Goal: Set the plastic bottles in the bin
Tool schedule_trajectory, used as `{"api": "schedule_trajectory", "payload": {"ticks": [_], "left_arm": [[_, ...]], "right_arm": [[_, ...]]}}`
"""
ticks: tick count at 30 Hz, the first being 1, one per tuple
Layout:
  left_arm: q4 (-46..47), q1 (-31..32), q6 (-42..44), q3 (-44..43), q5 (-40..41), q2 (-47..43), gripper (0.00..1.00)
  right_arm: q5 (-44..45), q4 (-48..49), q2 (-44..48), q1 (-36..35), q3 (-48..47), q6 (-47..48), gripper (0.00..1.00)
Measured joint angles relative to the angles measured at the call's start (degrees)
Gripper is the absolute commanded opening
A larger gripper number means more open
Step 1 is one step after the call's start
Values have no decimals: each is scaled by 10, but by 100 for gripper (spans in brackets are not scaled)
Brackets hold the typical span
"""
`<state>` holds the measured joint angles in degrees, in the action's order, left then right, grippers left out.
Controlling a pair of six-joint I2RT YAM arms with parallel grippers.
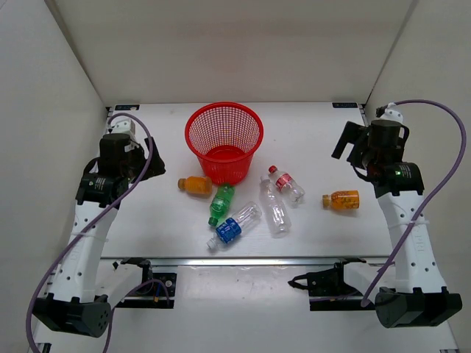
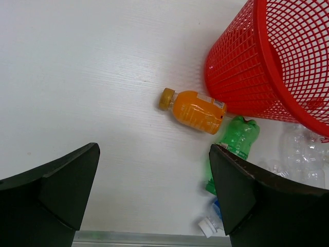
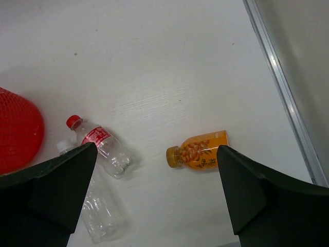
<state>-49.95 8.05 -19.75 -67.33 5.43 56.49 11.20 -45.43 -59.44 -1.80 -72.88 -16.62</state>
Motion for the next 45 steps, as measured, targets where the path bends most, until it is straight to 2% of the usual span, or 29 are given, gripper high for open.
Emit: {"api": "schedule_trajectory", "payload": {"ticks": [4,9,13,18,22,32,33,34,36,37,38,42,45], "left_arm": [[-7,3,0,5,6,-3,99],[-6,6,-3,49,12,-36,99],[-5,23,-10,106,1,-67,99],[25,77,-24,188,-40,-114,99],[26,107,-25,203,-73,-130,99],[17,104,-14,210,-79,-128,99],[17,102,-12,210,-79,-128,98],[16,100,-10,210,-78,-127,99],[14,97,-5,209,-78,-121,99],[13,95,-3,208,-77,-116,99],[13,92,-2,208,-76,-111,99],[14,78,3,208,-73,-88,99],[19,70,6,208,-72,-73,99]], "right_arm": [[-9,-6,0,-3,14,7,100],[-12,7,8,-12,87,6,99],[-33,27,-7,46,154,-13,99],[-47,53,-42,101,238,-47,99],[-43,80,-85,105,258,-78,100],[-9,191,-190,120,275,-175,99],[-5,196,-205,119,276,-183,97],[-1,199,-218,118,275,-190,89],[4,203,-241,114,274,-201,62],[5,203,-249,112,274,-209,43],[5,204,-252,110,273,-213,37],[5,188,-252,93,243,-221,28],[-6,168,-252,66,167,-199,27]]}}
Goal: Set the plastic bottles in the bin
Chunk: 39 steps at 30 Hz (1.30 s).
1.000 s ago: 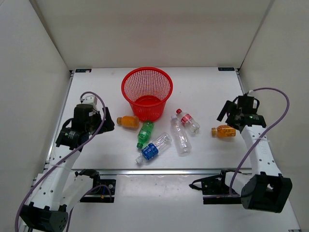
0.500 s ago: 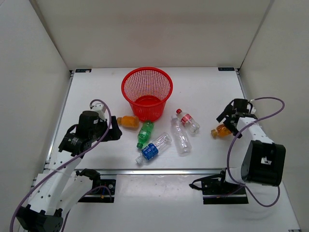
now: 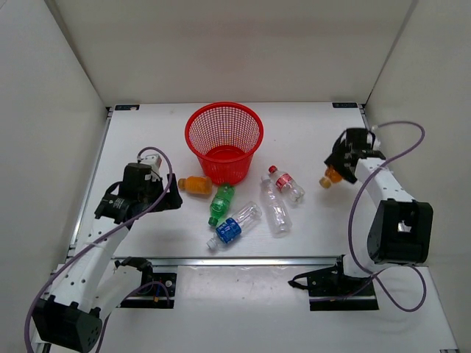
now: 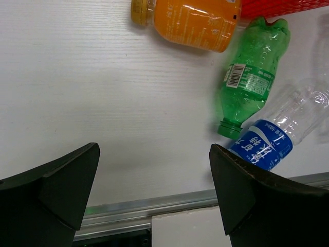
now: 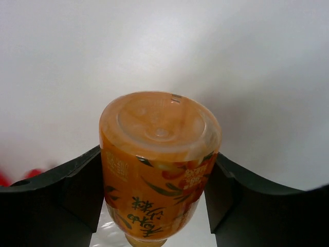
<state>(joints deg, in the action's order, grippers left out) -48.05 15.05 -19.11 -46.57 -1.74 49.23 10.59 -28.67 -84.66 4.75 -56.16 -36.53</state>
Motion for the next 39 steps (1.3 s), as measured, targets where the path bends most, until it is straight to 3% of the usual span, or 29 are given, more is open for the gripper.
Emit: {"api": "schedule_trajectory", "payload": {"ticks": [4,9,15,22,32,39], "left_arm": [[11,-5,1,0,0,17,98],[31,-15,-2,0,-7,37,98],[43,-28,-52,0,-2,66,99],[98,-29,-181,36,17,68,95],[235,12,-391,122,52,95,99],[309,43,-502,126,99,137,99]], "right_arm": [[-36,2,0,-76,-160,55,25],[-76,85,-23,-230,-334,133,28],[-106,155,-136,-344,-445,215,39],[-118,113,-276,-393,-514,273,99],[-85,57,-259,-393,-581,298,99],[-20,60,-117,-380,-438,301,100]]}}
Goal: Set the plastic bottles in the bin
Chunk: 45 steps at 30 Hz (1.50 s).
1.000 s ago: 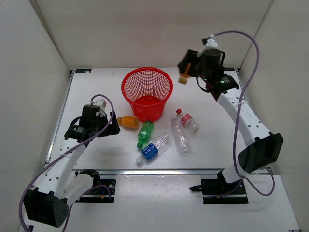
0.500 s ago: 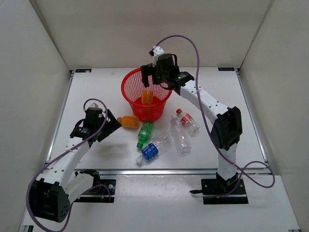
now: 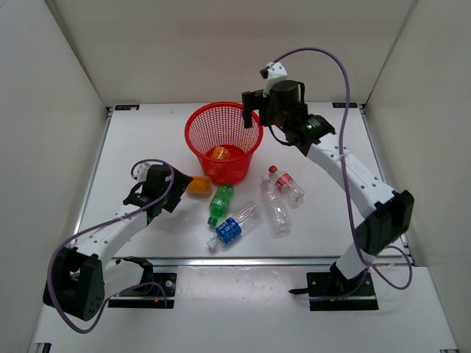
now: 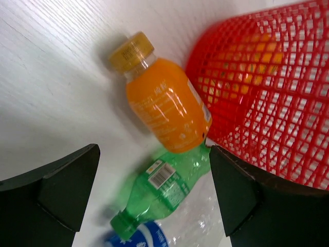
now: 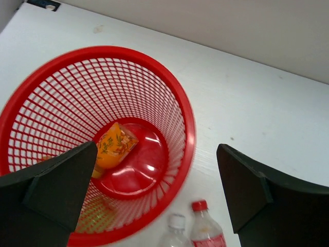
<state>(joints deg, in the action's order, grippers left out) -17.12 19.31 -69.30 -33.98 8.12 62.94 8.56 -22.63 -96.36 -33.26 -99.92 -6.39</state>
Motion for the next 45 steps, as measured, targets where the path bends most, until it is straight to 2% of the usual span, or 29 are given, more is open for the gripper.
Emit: {"api": "schedule_trajectory", "payload": {"ticks": [4,9,16,19,26,29,31,34,39,41,42,45], "left_arm": [[27,2,-41,4,26,31,99],[70,2,-75,8,33,79,99],[108,7,-104,-6,24,156,99],[127,17,-116,-7,26,176,96],[157,37,-120,-64,19,269,76],[165,34,-119,-69,13,279,63],[161,29,-118,-57,11,263,56],[131,23,-108,-13,36,186,48],[70,-6,-24,9,101,-14,49],[54,-26,42,-28,122,-70,49],[50,-33,76,-56,127,-81,53],[52,-28,189,-171,129,-64,61]], "right_arm": [[11,4,90,28,87,-11,99],[28,2,183,100,174,-48,99],[45,-16,235,156,226,-77,99],[45,-26,262,185,257,-87,99],[63,-56,321,225,294,-109,99],[65,-78,350,252,311,-119,99],[70,-89,362,271,313,-123,99],[74,-93,379,283,318,-127,99],[43,-86,391,283,370,-105,99],[0,-75,388,283,411,-78,98],[-20,-70,385,281,429,-66,99],[-65,-59,356,258,468,-24,99]]}}
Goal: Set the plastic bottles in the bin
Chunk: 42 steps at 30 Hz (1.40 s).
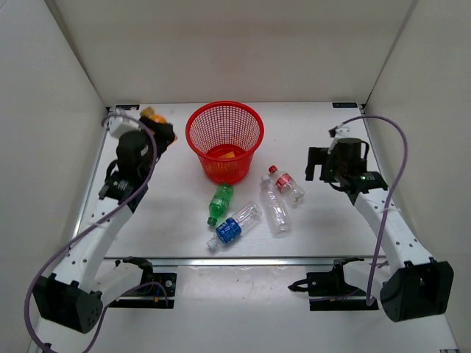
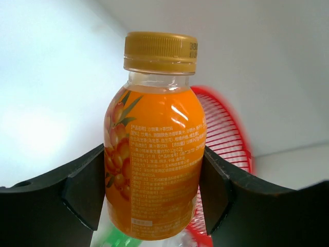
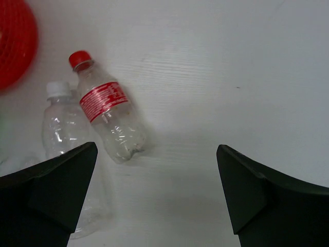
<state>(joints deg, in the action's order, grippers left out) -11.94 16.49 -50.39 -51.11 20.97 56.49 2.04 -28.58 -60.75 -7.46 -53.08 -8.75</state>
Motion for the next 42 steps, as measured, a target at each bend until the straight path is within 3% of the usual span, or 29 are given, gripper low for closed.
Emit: {"api": "schedule_trajectory", "payload": {"ticks": [5,8,10,17,23,28,33,35,36,37,38,39,40,42], "left_arm": [[24,62,137,-210,-56,135,62],[5,97,188,-320,-86,245,64],[-12,113,214,-363,-98,309,73],[-89,129,251,-376,-121,412,97],[-118,138,286,-404,-125,390,99],[-113,121,283,-312,-156,256,98],[-144,88,267,-153,-156,87,99],[-170,69,252,-87,-163,37,98],[-183,54,244,-51,-169,14,99],[-201,41,237,-20,-172,-5,99],[-219,29,229,5,-174,-19,99],[-235,19,223,26,-174,-32,99],[-250,14,218,40,-174,-41,99],[-268,14,210,56,-179,-56,99]], "right_arm": [[-45,35,-72,-61,14,58,100],[-84,73,-89,-58,25,72,98],[-108,91,-94,-42,35,76,98],[-189,120,-110,-28,59,124,97],[-232,155,-152,-29,61,152,97],[-238,176,-195,-32,61,176,96],[-224,178,-254,-41,53,198,97],[-202,173,-276,-53,46,210,92],[-189,165,-288,-62,39,214,89],[-179,158,-299,-69,33,218,74],[-169,153,-309,-74,26,223,53],[-164,148,-315,-79,20,225,45],[-159,144,-320,-82,15,226,38],[-151,140,-321,-82,3,224,36]]}}
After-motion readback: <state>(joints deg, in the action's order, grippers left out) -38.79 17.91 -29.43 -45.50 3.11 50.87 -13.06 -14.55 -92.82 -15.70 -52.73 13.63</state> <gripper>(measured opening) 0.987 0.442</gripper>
